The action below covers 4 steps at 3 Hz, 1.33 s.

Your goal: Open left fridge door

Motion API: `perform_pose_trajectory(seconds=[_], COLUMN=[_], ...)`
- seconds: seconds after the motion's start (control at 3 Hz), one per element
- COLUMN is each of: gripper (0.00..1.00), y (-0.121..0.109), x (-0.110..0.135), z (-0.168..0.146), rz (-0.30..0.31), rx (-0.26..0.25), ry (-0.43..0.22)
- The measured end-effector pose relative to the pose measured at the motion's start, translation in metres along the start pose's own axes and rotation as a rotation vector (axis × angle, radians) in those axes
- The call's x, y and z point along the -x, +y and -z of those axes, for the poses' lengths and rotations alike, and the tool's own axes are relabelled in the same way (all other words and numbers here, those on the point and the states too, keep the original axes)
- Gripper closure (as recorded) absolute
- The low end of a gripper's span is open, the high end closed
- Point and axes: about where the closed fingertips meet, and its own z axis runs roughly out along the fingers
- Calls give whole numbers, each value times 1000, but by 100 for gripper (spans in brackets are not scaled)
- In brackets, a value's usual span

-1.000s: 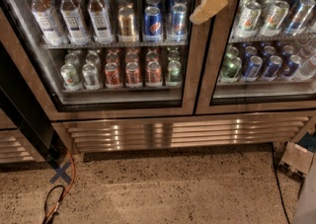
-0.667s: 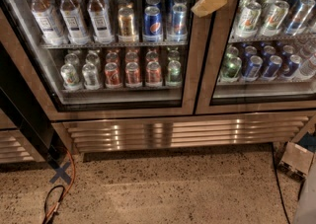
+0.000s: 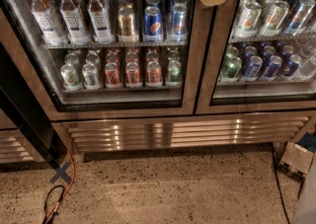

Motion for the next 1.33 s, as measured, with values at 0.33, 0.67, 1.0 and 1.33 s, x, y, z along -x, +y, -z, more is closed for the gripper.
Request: perform_pose_trajectory(seconds=[0.33, 0.67, 1.0, 1.33], gripper=[100, 100, 100, 100], y=[0, -6, -10, -17], x=[0, -7, -10, -13], z=[0, 3, 5, 6], rz=[0, 0, 0, 0], rx=[0, 0, 0, 0], ry=[0, 0, 0, 0])
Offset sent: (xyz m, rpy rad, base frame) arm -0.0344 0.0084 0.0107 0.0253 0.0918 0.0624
